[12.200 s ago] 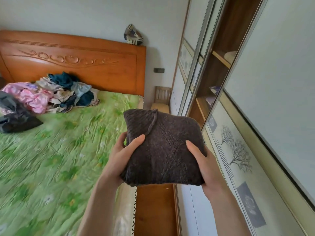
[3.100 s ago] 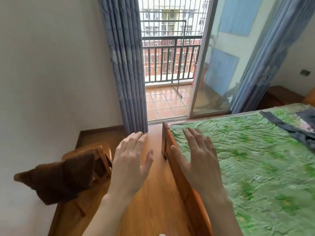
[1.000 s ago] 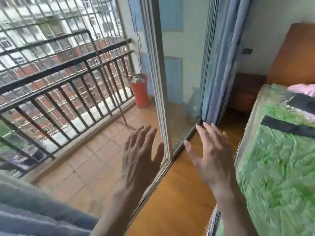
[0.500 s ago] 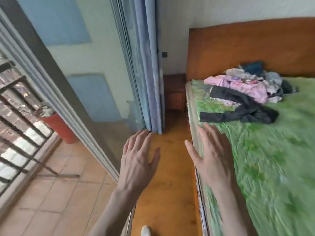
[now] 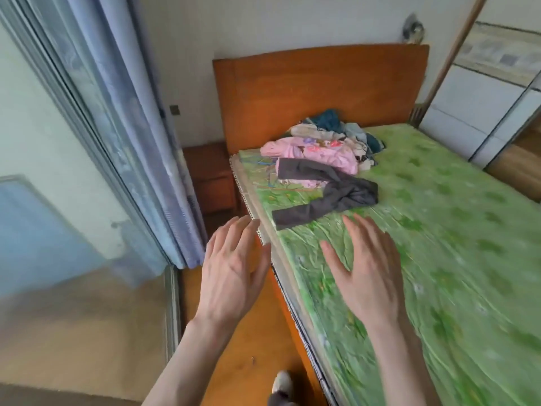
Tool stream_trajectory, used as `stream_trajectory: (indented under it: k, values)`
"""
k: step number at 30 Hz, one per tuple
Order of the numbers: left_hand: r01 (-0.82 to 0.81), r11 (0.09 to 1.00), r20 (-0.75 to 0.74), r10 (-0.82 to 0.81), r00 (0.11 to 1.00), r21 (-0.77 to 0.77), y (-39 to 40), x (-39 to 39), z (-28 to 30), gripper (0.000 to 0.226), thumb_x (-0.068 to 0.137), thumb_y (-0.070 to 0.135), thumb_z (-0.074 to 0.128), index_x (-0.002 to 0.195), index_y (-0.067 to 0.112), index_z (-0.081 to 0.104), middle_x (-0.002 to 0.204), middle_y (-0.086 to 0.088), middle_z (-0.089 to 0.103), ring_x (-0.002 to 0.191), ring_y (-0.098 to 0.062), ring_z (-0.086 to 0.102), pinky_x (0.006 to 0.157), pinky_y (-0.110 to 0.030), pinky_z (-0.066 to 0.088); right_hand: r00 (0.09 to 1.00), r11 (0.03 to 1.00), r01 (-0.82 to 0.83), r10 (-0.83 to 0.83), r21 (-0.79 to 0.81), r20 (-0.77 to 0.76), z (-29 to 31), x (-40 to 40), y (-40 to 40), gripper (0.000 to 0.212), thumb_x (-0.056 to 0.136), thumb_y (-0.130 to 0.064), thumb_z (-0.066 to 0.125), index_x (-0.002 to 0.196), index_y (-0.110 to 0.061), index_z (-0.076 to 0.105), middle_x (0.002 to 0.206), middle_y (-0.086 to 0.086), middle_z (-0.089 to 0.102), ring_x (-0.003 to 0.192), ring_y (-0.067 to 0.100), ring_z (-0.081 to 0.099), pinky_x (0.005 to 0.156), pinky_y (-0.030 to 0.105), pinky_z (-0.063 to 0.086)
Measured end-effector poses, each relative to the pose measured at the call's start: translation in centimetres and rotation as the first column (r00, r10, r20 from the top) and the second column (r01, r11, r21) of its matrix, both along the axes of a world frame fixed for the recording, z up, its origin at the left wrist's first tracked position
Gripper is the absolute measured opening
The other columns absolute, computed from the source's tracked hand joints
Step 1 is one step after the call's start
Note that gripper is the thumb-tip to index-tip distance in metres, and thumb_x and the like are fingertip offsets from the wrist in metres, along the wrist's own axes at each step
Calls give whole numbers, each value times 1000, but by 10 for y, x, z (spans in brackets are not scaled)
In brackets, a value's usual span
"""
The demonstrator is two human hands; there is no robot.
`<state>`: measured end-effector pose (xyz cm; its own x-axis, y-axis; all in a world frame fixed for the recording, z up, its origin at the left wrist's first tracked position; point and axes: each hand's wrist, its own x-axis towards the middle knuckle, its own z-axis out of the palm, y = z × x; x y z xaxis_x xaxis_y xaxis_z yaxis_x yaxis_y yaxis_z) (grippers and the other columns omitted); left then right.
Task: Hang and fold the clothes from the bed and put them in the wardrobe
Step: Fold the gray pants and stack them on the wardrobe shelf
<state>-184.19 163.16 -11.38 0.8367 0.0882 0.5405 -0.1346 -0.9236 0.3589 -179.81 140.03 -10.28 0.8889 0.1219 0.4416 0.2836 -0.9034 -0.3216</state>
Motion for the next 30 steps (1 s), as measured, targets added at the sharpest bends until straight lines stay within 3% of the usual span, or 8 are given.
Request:
stream_trajectory:
  k: [6,16,23,26,30]
  values:
    - [115,993,3,-115,993,25,2,115,-9,45,106,39,53,143,12,59,144,-5,60,138,-28,52,112,-46,44,993,992,119,-118,36,-12,-19,86,1,69,101,-61,40,151,-14,49,157,7,49,146,25,44,120,50,36]
    - [204,977,-50,-201,978,62,-3,346,-20,43,103,37,57,140,14,61,141,-2,61,133,-26,56,106,-45,48,963,958,265,-257,112,-80,-44,306,-17,71,100,-61,42,148,-10,53,150,11,55,140,28,50,116,49,41]
    - [338,938,-82,-332,940,79,-26,475,-32,42,106,39,50,136,13,62,136,-4,63,126,-29,58,101,-47,49,930,930,357,-346,89,-122,-52,387,-31,68,99,-58,47,146,-10,55,147,10,58,136,30,53,112,50,44]
    - [405,913,-59,-402,914,51,-39,525,-40,40,105,37,52,134,13,63,136,-5,64,125,-28,59,103,-42,47,906,903,417,-403,104,-129,-55,422,-33,67,99,-59,46,145,-11,55,146,10,57,135,30,53,111,51,44]
    - [502,865,-62,-500,864,20,-55,597,-57,39,103,33,58,134,10,64,136,-8,64,127,-32,59,104,-47,49,868,867,489,-473,96,-153,-64,468,-37,68,99,-62,42,145,-14,55,149,8,55,137,29,51,114,51,41]
